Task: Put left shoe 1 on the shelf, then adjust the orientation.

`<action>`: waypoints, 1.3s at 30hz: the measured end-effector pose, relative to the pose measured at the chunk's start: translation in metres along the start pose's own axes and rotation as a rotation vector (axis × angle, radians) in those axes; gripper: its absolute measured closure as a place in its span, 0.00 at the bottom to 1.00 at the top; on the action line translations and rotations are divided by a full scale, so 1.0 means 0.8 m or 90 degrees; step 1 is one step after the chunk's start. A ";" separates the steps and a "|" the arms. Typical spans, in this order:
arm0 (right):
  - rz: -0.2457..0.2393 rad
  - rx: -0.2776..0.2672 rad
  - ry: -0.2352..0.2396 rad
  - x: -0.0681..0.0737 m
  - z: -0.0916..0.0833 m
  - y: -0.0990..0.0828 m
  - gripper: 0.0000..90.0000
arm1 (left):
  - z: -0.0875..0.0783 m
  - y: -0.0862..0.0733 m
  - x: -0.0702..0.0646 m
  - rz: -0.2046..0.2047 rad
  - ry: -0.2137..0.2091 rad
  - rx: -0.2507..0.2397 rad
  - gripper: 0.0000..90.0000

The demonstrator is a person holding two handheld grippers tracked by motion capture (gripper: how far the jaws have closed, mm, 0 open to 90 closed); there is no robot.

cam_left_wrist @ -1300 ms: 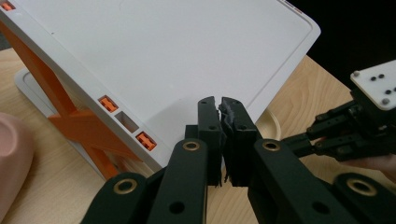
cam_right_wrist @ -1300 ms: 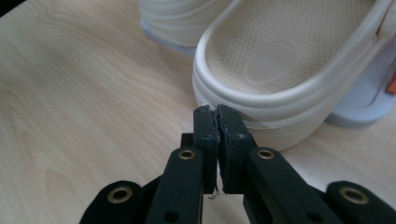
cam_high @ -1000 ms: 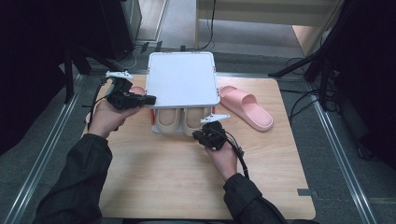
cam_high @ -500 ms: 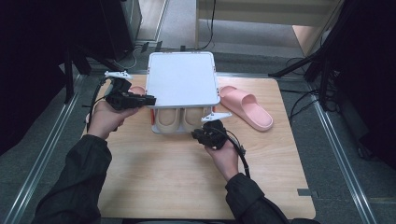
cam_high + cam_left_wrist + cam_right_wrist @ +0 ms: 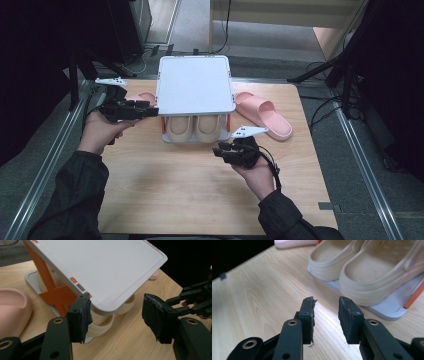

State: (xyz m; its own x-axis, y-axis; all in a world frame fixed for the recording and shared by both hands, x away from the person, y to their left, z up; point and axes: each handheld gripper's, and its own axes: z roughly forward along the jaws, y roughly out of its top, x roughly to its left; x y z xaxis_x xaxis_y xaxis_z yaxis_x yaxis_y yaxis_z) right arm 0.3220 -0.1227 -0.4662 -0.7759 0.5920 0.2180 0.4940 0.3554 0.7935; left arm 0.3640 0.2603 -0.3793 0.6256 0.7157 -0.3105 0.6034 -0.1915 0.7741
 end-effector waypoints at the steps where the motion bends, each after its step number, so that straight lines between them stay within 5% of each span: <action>1: 0.001 -0.004 0.003 -0.002 -0.004 0.000 0.74 | -0.003 -0.003 0.001 0.002 0.003 -0.002 0.43; 28: 0.022 -0.029 0.008 -0.043 -0.052 -0.017 0.69 | -0.037 -0.055 0.042 -0.047 0.082 -0.023 0.42; 32: 0.025 -0.031 0.004 -0.046 -0.051 -0.016 0.69 | -0.031 -0.063 0.055 -0.055 0.094 -0.016 0.48; 36: 0.026 -0.025 0.007 -0.047 -0.048 -0.015 0.69 | -0.025 -0.075 0.071 -0.057 0.063 -0.020 0.64; 39: 0.023 -0.016 0.006 -0.048 -0.043 -0.015 0.69 | -0.025 -0.078 0.079 -0.071 0.081 -0.007 0.72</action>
State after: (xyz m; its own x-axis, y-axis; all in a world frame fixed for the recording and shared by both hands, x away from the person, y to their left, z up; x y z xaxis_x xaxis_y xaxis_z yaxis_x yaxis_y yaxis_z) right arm 0.3322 -0.1748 -0.4645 -0.7613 0.5970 0.2529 0.5125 0.3152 0.7988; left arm 0.3561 0.3310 -0.4363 0.4878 0.8110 -0.3231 0.6590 -0.0994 0.7455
